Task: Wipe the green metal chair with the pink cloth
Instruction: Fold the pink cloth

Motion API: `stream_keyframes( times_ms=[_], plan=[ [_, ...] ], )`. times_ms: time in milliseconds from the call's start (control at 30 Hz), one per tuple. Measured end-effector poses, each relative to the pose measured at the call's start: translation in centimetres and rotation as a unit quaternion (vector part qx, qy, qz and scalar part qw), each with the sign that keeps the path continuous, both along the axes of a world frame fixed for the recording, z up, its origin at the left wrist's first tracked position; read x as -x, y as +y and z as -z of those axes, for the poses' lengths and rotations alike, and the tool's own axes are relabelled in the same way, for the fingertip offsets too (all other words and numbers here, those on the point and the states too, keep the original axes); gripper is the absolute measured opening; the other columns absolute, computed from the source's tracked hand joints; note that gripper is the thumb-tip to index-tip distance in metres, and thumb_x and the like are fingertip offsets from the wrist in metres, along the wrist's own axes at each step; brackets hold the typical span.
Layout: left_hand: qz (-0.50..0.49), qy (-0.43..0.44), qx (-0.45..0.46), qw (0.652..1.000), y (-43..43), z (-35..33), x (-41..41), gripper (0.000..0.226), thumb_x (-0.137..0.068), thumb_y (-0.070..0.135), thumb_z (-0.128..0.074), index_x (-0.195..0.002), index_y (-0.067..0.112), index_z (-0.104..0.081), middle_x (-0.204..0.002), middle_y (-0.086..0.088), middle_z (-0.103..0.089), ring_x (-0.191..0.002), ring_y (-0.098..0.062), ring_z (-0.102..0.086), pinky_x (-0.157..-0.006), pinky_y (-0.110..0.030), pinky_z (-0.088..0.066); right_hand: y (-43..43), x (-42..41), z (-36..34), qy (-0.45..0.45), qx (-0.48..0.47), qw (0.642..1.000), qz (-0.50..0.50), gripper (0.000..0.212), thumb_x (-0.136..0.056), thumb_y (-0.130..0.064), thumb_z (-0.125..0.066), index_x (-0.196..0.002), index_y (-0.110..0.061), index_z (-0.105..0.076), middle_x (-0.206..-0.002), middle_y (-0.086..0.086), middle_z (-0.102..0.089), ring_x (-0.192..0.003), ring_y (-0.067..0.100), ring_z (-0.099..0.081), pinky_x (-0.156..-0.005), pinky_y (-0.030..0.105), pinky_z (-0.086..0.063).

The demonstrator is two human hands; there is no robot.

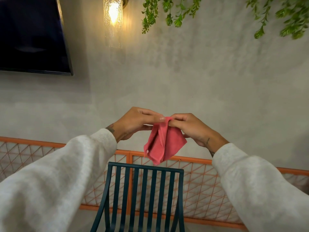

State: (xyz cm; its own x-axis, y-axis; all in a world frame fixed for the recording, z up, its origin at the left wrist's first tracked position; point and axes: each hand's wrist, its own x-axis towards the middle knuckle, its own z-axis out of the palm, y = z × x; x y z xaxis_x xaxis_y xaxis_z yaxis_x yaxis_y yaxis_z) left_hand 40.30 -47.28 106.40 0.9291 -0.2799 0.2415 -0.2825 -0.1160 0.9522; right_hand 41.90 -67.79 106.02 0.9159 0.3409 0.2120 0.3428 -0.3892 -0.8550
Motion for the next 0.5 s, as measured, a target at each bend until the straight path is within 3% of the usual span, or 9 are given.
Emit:
stream_keyframes(
  times_ms=[100, 200, 300, 400, 500],
  plan=[
    [-0.027, -0.016, -0.010, 0.999, 0.0, 0.2, -0.3, 0.030, -0.074, 0.009, -0.080, -0.100, -0.002, -0.073, -0.100, -0.016, -0.073, -0.091, -0.023, -0.071, -0.085, -0.031, -0.058, 0.3, 0.0, 0.3, 0.004, -0.009, 1.000, -0.006, 0.014, -0.094, -0.031, -0.064, -0.099, -0.028, -0.076, -0.099, -0.008, -0.074, -0.094, 0.010, -0.067, -0.071, 0.022, -0.049],
    [-0.067, -0.017, -0.019, 0.997, 0.1, -0.1, -0.7, 0.021, -0.076, -0.001, -0.076, -0.094, -0.009, -0.069, -0.088, -0.018, -0.070, -0.080, -0.022, -0.067, -0.081, -0.031, -0.059, 0.1, -0.2, 0.5, 0.003, 0.014, 1.000, -0.008, 0.017, -0.090, -0.039, -0.069, -0.097, -0.025, -0.076, -0.100, -0.005, -0.074, -0.096, 0.014, -0.068, -0.076, 0.028, -0.054],
    [-0.097, -0.029, -0.020, 0.995, 0.7, -0.8, -0.9, 0.010, -0.079, -0.002, -0.069, -0.088, -0.004, -0.071, -0.081, -0.012, -0.067, -0.074, -0.018, -0.062, -0.069, -0.026, -0.057, -0.9, -0.5, 0.8, -0.003, 0.135, 0.991, -0.019, 0.034, -0.080, -0.047, -0.077, -0.086, -0.014, -0.074, -0.088, -0.003, -0.072, -0.085, 0.014, -0.066, -0.081, 0.032, -0.052],
    [-0.121, -0.030, -0.004, 0.992, 1.7, -1.3, -1.2, 0.008, -0.080, -0.001, -0.066, -0.081, 0.005, -0.071, -0.076, -0.007, -0.065, -0.071, -0.016, -0.060, -0.063, -0.023, -0.054, -2.0, -0.8, 1.1, -0.005, 0.266, 0.964, -0.013, 0.035, -0.077, -0.051, -0.077, -0.086, -0.017, -0.075, -0.092, -0.001, -0.072, -0.091, 0.017, -0.065, -0.090, 0.038, -0.052],
    [-0.138, -0.028, -0.018, 0.990, 2.4, -1.1, -1.5, 0.008, -0.081, -0.002, -0.065, -0.080, 0.005, -0.070, -0.076, -0.008, -0.065, -0.073, -0.017, -0.062, -0.069, -0.028, -0.056, -2.7, -0.7, 0.2, -0.034, 0.216, 0.976, 0.008, 0.038, -0.076, -0.047, -0.080, -0.076, -0.011, -0.067, -0.077, 0.000, -0.066, -0.078, 0.017, -0.062, -0.076, 0.037, -0.052]
  ],
)
